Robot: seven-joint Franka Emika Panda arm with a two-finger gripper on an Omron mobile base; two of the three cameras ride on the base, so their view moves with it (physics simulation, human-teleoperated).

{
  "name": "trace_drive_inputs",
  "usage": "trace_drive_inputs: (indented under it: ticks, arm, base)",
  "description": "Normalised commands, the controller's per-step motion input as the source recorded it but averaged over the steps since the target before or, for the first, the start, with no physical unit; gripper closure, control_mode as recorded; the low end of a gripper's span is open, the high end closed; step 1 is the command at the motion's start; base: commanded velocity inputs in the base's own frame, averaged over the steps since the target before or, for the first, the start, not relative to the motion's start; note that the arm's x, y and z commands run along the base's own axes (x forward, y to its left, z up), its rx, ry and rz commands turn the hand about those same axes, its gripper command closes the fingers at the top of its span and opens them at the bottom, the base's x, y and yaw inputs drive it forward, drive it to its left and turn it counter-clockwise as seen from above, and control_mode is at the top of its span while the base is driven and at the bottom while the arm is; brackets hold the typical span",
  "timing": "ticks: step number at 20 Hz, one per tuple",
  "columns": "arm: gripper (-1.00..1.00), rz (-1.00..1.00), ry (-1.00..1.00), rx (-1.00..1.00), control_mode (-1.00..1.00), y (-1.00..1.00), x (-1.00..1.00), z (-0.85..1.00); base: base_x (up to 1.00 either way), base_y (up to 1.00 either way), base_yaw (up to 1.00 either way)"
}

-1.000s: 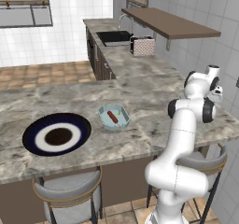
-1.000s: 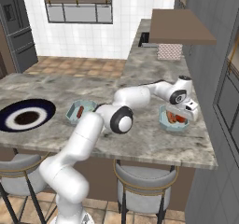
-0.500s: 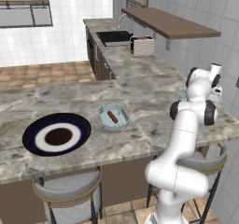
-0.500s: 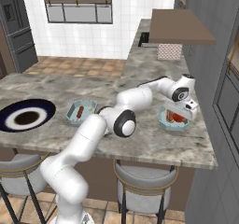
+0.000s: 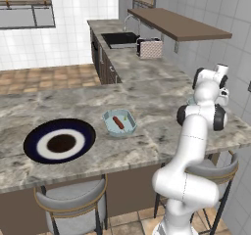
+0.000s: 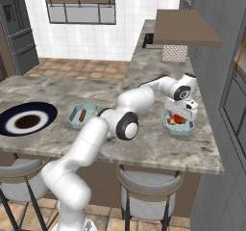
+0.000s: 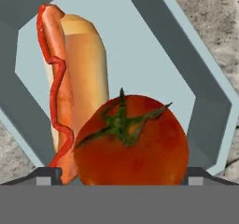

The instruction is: Place one cooked food and one vegetable from the large plate to each tupperware container.

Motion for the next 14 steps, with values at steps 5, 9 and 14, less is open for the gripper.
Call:
trace_drive_inputs:
  ticks: [5,9,14]
  arm:
    - [-1.00,0.00,-0.02,0.00,-1.00,-0.33,-0.30,0.00]
    - [-1.00,0.00,-0.12,0.00,-1.00,-0.01,-0.48,0.21]
    - [-1.00,0.02,-0.16,0.00,-1.00,0.46,-0.34,0.62]
  base:
    - [0.00,0.00,0.00]
    - [0.00,0.00,0.00]
    - [0.00,0.00,0.00]
